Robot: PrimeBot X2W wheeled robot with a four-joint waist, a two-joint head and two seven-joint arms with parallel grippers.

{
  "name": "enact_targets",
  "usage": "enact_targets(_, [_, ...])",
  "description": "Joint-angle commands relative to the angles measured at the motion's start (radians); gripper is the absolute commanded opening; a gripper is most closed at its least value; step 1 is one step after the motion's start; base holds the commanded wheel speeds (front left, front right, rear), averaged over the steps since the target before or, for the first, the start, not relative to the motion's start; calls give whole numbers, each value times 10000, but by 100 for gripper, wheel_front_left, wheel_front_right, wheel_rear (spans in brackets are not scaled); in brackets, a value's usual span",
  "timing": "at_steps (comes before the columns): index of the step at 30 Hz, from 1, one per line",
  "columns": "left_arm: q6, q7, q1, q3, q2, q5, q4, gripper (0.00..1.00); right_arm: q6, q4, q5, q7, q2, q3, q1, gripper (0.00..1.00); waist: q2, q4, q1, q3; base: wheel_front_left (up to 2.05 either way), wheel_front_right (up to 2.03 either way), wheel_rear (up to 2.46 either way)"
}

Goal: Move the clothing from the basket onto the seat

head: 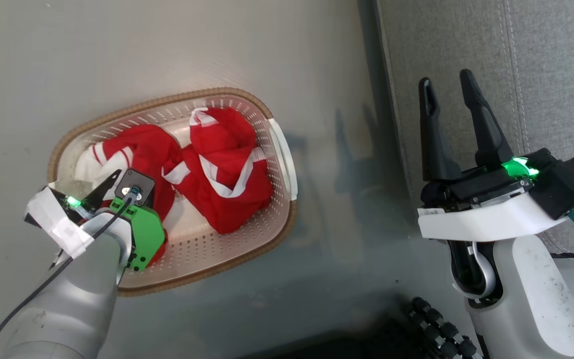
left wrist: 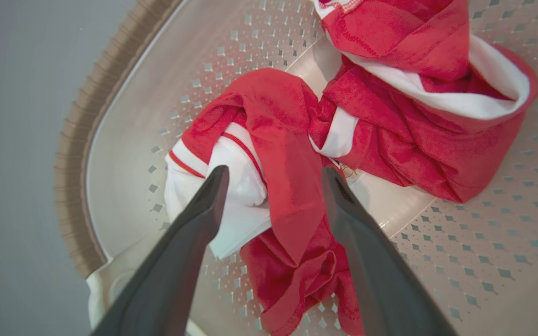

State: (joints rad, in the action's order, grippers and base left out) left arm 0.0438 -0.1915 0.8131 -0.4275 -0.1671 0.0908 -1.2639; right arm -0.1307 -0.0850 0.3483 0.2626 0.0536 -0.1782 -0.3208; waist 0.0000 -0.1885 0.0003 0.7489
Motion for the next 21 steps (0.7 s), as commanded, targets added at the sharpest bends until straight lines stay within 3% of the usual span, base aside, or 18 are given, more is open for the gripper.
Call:
enact_targets(1, [-91,144,316,-57,-243,134,-51,100,-1,-108,133,35,-19,11,-254,100,0,-1056,-3,1517,0,0,0])
enact_targets(10, [-619,1200,735,-124,-949,139,-220,100,-1,-344,1506,33,-40,-246,-450,100,0,-1728,-3,2053,0,0,0])
enact_targets(21, [-847,2957,1111,-476,-1383,282,-254,100,-1,-330,1715,35,-35,-333,-47,100,0,-2251,-3,2462,0,0,0])
